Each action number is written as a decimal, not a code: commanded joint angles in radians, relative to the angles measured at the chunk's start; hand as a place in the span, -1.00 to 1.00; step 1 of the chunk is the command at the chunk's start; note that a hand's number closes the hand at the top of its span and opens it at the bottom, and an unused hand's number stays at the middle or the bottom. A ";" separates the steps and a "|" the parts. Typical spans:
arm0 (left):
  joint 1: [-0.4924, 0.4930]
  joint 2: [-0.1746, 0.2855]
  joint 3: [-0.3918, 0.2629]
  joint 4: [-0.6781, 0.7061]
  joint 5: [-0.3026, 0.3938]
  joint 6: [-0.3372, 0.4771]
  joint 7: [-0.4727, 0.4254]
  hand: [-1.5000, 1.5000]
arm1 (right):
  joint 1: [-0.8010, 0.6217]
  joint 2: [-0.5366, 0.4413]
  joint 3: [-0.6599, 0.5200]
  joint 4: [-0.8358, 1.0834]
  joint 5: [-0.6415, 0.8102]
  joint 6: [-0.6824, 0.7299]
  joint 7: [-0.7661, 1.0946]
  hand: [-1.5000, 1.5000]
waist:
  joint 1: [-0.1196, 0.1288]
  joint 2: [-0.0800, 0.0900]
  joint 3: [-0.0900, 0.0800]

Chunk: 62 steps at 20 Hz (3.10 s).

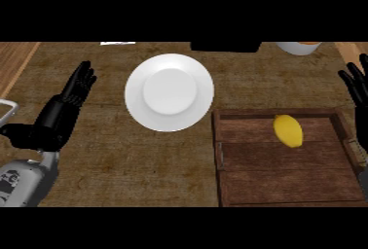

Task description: Pick the lemon from the tray and place it in the plate

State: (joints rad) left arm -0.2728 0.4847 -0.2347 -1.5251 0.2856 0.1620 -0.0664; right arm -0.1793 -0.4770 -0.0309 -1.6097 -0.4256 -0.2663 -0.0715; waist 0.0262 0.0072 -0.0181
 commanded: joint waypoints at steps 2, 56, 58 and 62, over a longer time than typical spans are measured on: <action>0.045 -0.037 0.006 0.035 -0.036 0.036 0.010 0.00 | -0.132 0.054 0.117 0.023 0.045 -0.039 0.151 1.00 | -0.010 -0.005 0.017; 0.228 -0.086 0.198 0.206 -0.079 -0.168 -0.088 0.00 | -0.052 -0.064 0.329 -0.162 0.753 0.325 1.106 -1.00 | -0.024 -0.008 0.018; 0.212 -0.154 0.165 0.204 -0.134 -0.106 -0.088 0.00 | -0.079 -0.010 0.335 -0.045 0.812 0.303 1.034 -1.00 | -0.023 -0.006 0.018; 0.242 -0.142 0.192 0.124 -0.119 -0.128 -0.040 0.00 | -0.143 0.009 0.314 -0.005 0.842 0.371 1.087 -1.00 | -0.018 -0.007 0.018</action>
State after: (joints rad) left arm -0.0590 0.3415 -0.0600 -1.3334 0.1626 0.0409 -0.1448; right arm -0.2669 -0.4958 0.2981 -1.6880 0.3792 0.0462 0.9951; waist 0.0037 0.0002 0.0000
